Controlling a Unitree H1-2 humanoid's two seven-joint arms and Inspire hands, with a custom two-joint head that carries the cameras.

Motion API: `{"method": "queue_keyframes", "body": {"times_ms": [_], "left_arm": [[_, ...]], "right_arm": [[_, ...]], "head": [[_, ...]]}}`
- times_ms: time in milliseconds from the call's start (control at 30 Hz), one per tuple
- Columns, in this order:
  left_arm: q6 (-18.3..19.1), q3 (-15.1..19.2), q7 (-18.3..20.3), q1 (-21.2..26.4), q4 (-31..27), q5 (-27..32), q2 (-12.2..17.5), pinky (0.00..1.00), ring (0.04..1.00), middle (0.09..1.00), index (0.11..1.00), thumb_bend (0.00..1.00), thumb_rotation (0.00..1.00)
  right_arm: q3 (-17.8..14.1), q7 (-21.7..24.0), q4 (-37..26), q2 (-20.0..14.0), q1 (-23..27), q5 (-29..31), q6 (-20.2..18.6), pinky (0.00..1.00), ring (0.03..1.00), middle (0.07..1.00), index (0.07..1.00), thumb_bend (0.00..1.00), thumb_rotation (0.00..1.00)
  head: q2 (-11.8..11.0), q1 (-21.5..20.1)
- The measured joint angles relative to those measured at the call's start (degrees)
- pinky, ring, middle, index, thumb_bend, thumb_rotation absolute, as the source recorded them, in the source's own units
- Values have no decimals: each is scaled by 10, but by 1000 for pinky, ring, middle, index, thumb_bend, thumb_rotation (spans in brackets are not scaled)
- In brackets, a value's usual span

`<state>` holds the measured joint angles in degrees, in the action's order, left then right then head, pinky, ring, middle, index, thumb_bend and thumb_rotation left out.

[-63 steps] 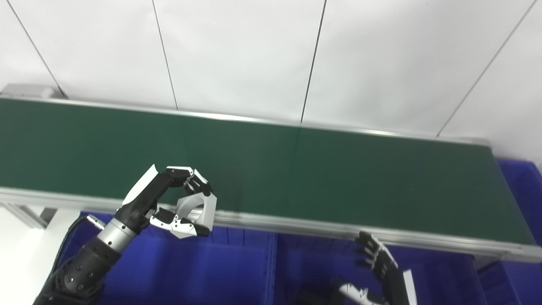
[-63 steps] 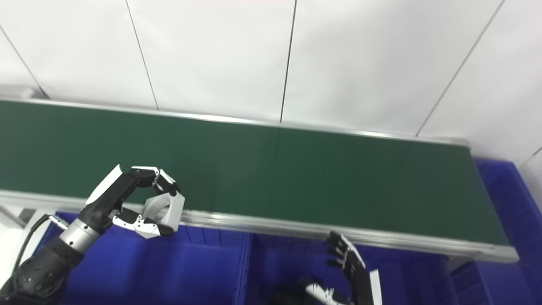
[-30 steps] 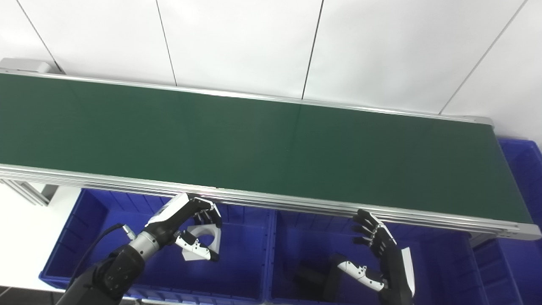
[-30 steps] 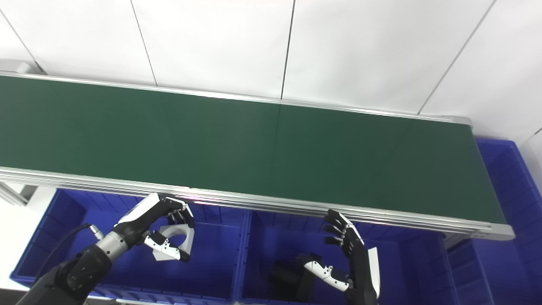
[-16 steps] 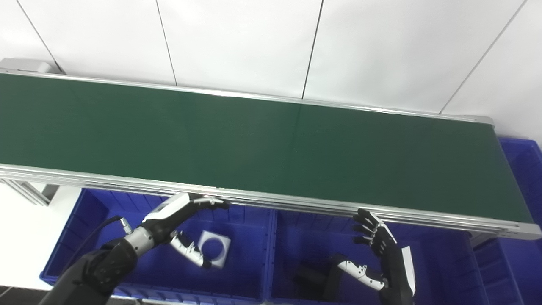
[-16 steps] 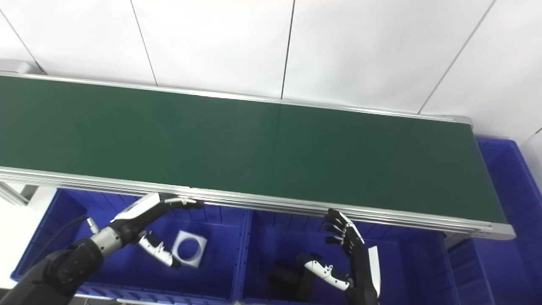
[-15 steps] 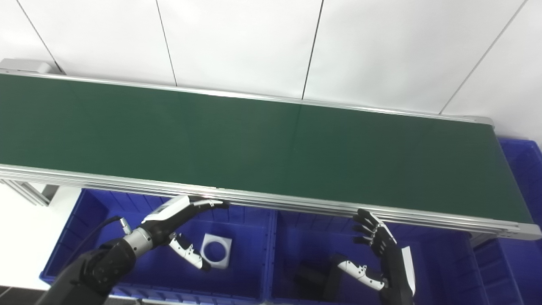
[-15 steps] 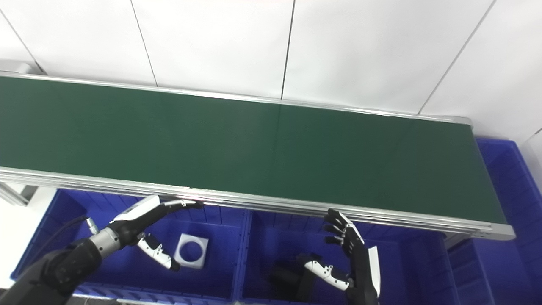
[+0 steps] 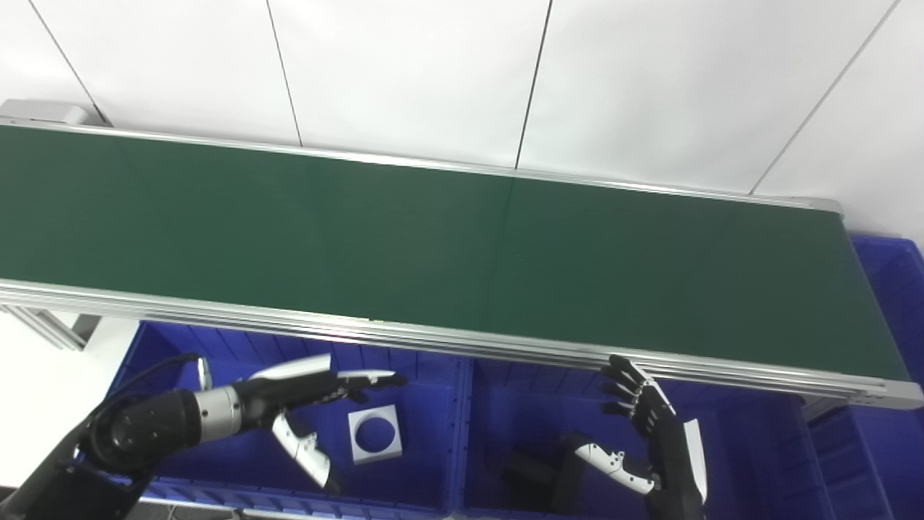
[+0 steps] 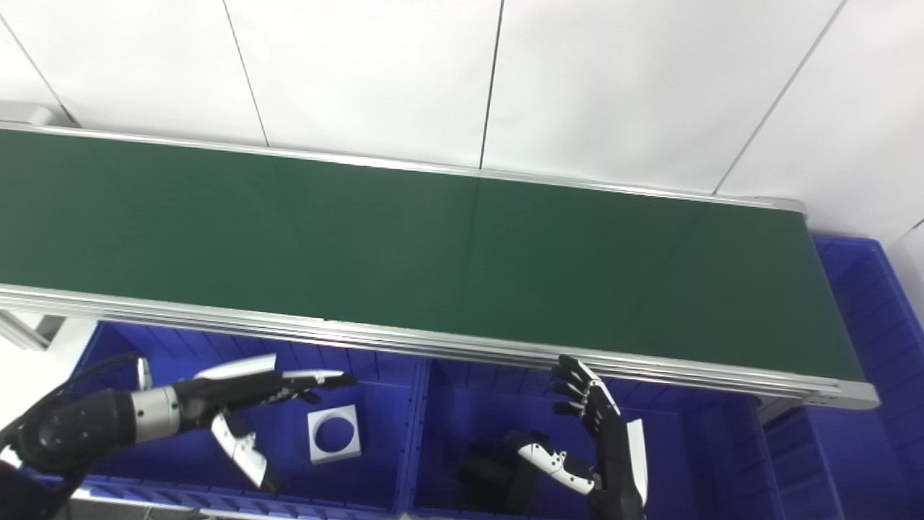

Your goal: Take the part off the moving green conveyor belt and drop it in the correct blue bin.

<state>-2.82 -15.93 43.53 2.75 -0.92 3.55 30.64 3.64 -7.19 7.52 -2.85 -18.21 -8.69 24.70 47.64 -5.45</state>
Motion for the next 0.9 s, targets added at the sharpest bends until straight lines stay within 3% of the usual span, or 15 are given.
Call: {"method": "queue_keyframes", "body": {"times_ms": [67,200,267,400,533,567,633,900], "left_arm": [[0,31,-12,-15,11,53,-29,843,793,769,732,791,185],[-4,47,-14,-49,37,108,-84,749,721,710,678,799,102],[-20,65,-27,-60,52,121,-110,713,699,690,663,807,97],[-68,103,-76,-64,75,123,-159,716,689,693,688,838,70],[-99,123,-123,-71,103,120,-210,794,758,766,765,812,62],[-106,121,-129,-74,108,113,-218,806,770,778,775,806,63],[-124,120,-141,-77,122,97,-228,863,809,813,801,787,53],[-173,127,-199,-77,187,54,-244,932,878,882,873,789,59]], "right_arm": [[1,0,0,2,-2,2,0,639,750,795,831,650,135],[4,0,-4,9,-4,-5,-9,648,760,801,842,647,125],[6,0,-11,14,-4,-11,-16,654,764,804,846,646,132],[10,0,-15,20,-4,-19,-23,655,768,805,845,653,145],[12,0,-15,24,-5,-24,-24,649,761,803,847,662,149],[13,0,-15,26,-5,-24,-25,651,763,805,848,659,144],[15,-1,-16,34,-4,-32,-32,650,773,814,859,641,136],[22,-7,-18,55,2,-61,-42,645,777,824,867,643,154]], "head": [[0,-24],[1,-38],[3,-66],[6,-94],[9,-136],[9,-136],[12,-177],[15,-214]]}}
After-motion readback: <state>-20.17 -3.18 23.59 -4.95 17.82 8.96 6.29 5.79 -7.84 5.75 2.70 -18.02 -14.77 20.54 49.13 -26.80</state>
